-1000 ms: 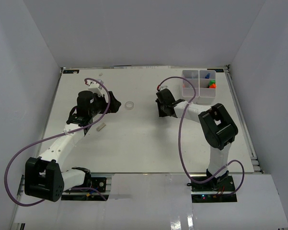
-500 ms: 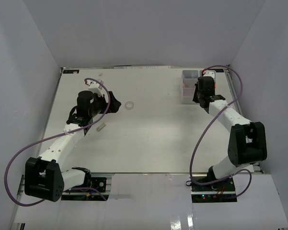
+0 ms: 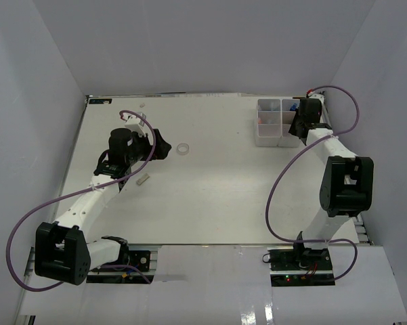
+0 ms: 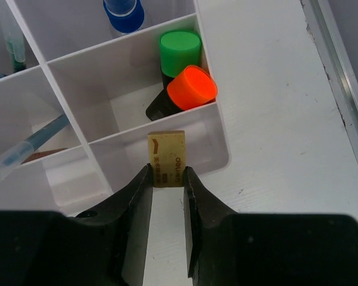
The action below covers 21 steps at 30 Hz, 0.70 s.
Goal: Sort the stationery into containers
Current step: Place the stationery in the storage box.
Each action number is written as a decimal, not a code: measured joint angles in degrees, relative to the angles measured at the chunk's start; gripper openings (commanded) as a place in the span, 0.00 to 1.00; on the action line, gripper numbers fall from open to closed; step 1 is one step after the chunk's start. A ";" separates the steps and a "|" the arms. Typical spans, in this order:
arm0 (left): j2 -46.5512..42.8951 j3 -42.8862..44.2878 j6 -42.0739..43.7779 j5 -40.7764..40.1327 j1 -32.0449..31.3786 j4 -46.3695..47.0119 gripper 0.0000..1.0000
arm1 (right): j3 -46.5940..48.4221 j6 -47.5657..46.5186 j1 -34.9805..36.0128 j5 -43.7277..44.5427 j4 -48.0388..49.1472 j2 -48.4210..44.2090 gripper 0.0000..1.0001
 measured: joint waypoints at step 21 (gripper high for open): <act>0.61 0.00 -0.42 0.26 0.00 -0.20 0.98 | 2.12 1.60 -2.34 -3.93 0.00 3.78 0.48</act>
